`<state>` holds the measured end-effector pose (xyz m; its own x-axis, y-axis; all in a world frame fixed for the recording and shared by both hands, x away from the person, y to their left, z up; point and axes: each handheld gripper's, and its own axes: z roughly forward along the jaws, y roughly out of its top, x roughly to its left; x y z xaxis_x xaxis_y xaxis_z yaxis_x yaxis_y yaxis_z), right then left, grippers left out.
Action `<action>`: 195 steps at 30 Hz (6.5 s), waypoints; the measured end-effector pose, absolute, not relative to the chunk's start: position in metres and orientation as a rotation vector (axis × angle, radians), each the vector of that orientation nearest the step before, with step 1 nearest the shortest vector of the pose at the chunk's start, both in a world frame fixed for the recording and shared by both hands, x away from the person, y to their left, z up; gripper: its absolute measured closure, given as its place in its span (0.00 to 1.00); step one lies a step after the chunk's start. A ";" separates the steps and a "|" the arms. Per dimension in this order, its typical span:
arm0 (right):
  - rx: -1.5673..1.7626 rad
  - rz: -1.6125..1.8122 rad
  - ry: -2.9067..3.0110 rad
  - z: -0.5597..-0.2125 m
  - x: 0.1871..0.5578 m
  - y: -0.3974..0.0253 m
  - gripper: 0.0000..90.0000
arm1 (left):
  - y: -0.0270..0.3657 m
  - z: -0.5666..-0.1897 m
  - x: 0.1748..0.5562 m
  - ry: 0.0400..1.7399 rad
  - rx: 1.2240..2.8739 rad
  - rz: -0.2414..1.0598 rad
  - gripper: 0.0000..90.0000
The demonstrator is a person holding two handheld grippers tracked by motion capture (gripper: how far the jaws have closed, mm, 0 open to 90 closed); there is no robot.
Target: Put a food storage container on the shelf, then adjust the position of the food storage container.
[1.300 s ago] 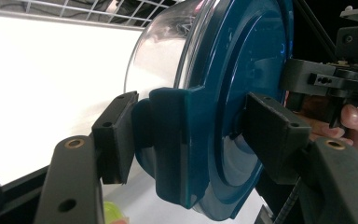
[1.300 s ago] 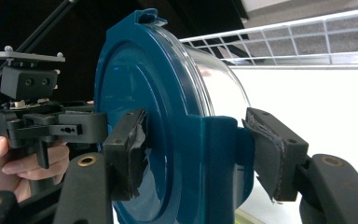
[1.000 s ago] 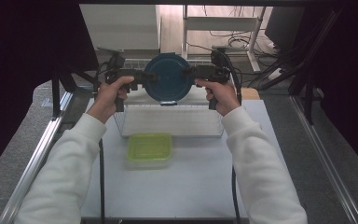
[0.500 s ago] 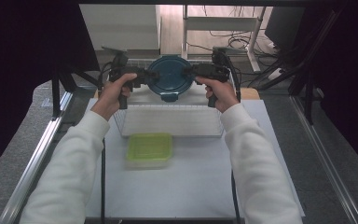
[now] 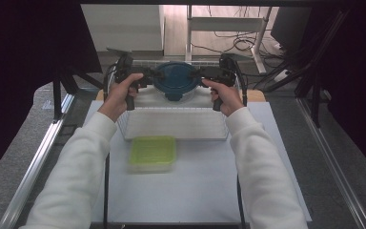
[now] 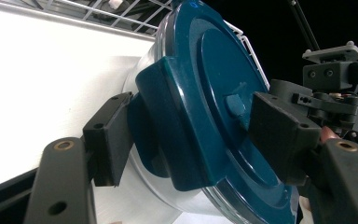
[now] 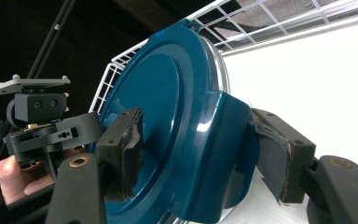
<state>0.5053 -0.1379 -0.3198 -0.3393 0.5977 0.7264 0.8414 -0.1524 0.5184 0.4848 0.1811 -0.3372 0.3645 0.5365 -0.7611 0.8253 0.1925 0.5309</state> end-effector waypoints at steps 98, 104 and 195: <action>-1.429 -1.414 -2.614 -0.454 0.309 -0.233 0.24 | 0.244 -0.490 0.316 1.475 1.856 0.309 0.70; -1.458 -1.406 -2.620 -0.456 0.310 -0.236 0.24 | 0.239 -0.495 0.341 1.511 1.933 0.306 0.87; -1.451 -1.383 -2.681 -0.453 0.305 -0.224 0.23 | 0.190 -0.464 0.297 1.261 1.954 0.208 0.33</action>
